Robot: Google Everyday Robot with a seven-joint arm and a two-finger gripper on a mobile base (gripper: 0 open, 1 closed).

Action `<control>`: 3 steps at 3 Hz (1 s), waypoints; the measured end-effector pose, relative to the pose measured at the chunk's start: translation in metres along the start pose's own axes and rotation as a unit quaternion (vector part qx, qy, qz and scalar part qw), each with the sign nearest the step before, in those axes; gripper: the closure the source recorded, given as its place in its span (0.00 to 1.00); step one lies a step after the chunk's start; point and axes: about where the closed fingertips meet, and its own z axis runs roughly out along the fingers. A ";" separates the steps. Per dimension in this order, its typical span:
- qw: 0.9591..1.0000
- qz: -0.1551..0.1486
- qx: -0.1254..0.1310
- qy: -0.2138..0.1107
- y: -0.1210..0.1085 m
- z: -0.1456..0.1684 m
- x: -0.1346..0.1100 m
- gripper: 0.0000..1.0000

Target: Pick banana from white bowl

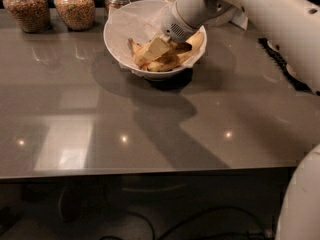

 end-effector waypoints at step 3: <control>0.968 0.040 0.051 -0.243 -0.003 -0.077 -0.026 1.00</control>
Offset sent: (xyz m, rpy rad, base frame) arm -0.0179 -0.0406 0.0977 0.5810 -0.2373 -0.1019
